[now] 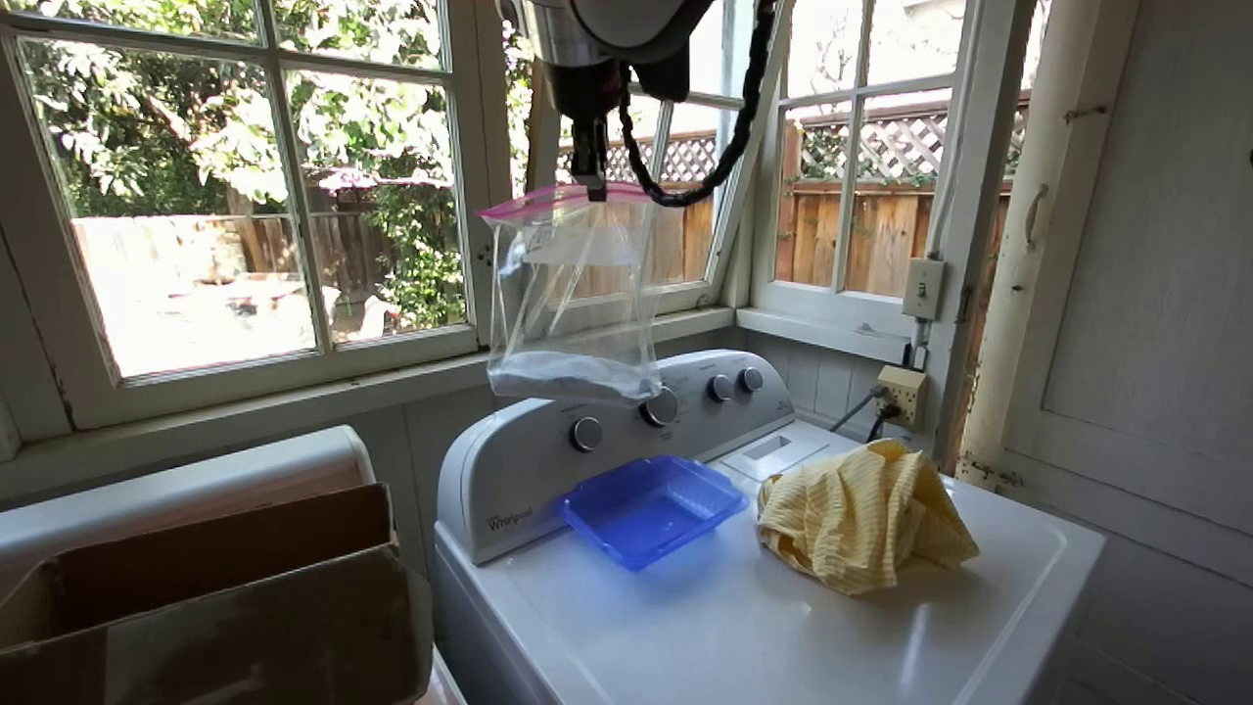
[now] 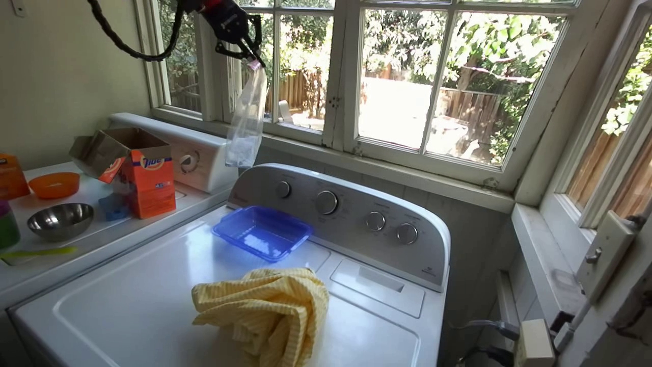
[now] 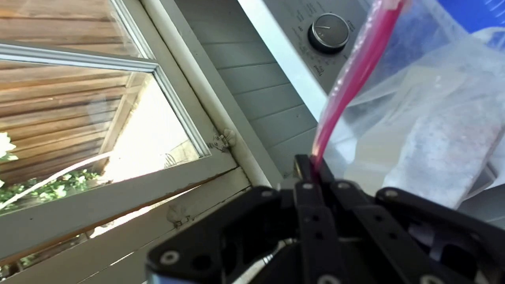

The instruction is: Remove the plastic from the box

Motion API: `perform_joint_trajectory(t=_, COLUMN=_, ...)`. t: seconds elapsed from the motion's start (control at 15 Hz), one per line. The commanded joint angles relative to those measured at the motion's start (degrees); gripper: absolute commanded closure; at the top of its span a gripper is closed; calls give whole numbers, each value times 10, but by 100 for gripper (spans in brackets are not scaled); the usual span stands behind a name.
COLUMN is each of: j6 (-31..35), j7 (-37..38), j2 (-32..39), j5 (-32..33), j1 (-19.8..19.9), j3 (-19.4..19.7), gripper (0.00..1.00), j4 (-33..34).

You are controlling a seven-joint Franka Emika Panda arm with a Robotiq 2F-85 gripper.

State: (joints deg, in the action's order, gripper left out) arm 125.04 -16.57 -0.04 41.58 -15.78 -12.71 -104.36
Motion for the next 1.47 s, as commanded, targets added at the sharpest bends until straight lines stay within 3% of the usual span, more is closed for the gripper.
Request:
perform_joint_trajectory(t=0.0, j6=76, j7=-105, j2=-65, j5=-74, j1=22, j3=11, gripper=99, j4=-106)
perform_joint_trajectory(t=0.07, j6=40, j7=-53, j2=-18, j5=-38, j1=19, j3=3, gripper=98, j4=-42)
perform_joint_trajectory(t=0.33, j6=58, j7=-88, j2=-42, j5=-60, j1=24, j3=6, gripper=99, j4=-85)
perform_joint_trajectory(t=0.87, j6=121, j7=-180, j2=-65, j5=-185, j1=42, j3=36, gripper=99, j4=-185)
perform_joint_trajectory(t=1.4, j6=190, j7=-293, j2=-70, j5=-316, j1=45, j3=55, gripper=99, j4=-245)
